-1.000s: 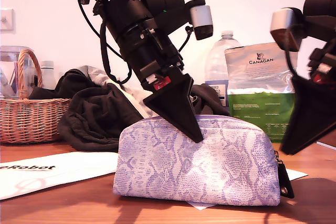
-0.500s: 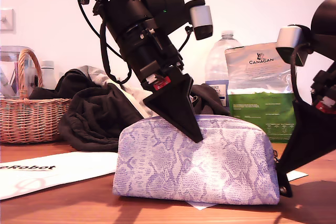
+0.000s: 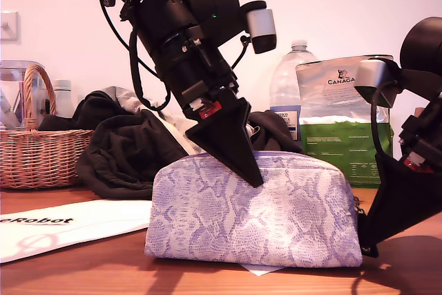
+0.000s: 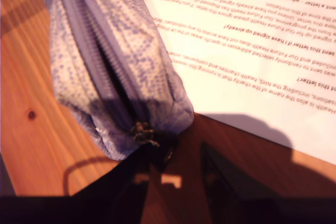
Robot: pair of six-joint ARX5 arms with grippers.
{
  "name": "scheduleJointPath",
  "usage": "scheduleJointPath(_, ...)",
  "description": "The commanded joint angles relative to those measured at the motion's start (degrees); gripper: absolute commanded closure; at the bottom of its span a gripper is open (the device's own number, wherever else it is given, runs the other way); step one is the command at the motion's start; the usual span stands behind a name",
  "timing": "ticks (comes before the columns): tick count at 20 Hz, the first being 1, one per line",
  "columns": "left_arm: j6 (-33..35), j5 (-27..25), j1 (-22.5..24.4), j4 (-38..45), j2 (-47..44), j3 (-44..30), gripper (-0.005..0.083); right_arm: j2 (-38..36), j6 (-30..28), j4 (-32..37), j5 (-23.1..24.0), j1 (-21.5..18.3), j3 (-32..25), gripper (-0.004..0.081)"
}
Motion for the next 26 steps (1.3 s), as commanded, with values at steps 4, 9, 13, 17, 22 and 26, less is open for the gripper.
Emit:
scheduleJointPath(4,0.3,-0.2,0.1,-0.1,1.1,-0.2,0.0795,0.9,0.1,1.1,-0.5,0.2,-0.7,0.0733)
scheduleJointPath(9,0.3,-0.2,0.1,-0.1,1.1,-0.2,0.0795,0.8,0.3,0.2,-0.2,0.2,-0.5,0.0783)
scheduleJointPath(13,0.3,-0.2,0.1,-0.2,1.1,-0.2,0.0795,-0.8,2.7,-1.5,1.3,0.2,-0.4,0.0783)
scheduleJointPath(17,0.3,-0.2,0.1,-0.2,1.1,-0.2,0.0795,-5.0,5.4,-5.3,5.5,0.2,1.0,0.0783)
scheduleJointPath(22,0.3,-0.2,0.1,-0.2,1.1,-0.2,0.0795,-10.0,8.3,-10.6,8.0,1.2,4.9,0.0783)
scheduleJointPath(26,0.3,-0.3,0.1,-0.2,1.1,-0.2,0.0795,-12.7,9.3,-13.1,10.1,4.7,7.4,0.0783)
